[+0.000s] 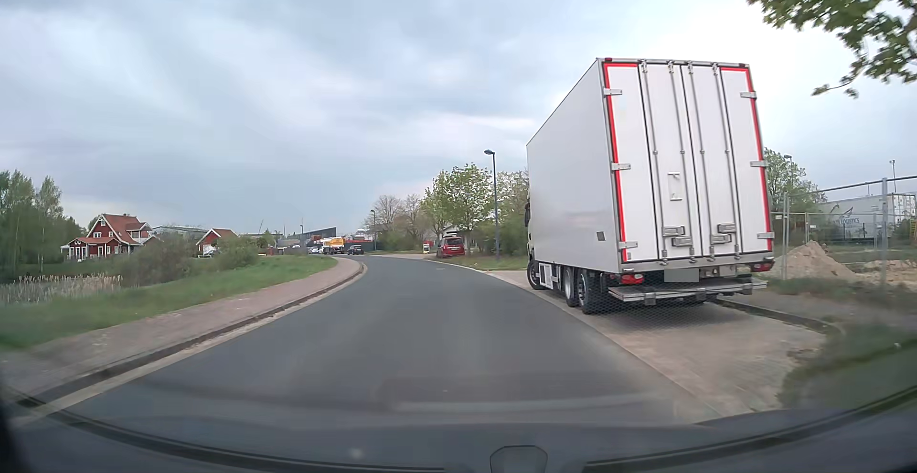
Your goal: Follow the waypoints while adhering to traffic rules and regulations
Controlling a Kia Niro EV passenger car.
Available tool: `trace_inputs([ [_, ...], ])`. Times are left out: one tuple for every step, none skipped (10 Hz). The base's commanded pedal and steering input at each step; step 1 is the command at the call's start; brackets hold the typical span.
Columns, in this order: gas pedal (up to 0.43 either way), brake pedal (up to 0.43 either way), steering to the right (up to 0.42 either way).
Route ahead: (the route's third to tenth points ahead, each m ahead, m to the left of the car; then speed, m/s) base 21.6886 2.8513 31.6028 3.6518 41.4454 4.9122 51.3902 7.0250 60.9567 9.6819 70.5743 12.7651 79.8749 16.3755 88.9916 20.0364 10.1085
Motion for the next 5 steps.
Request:
trace_inputs([
  [0.248,0.000,-0.015],
  [0.248,0.000,-0.015],
  [0.248,0.000,-0.015],
  [0.248,0.000,-0.015],
  [0.248,0.000,-0.016],
])
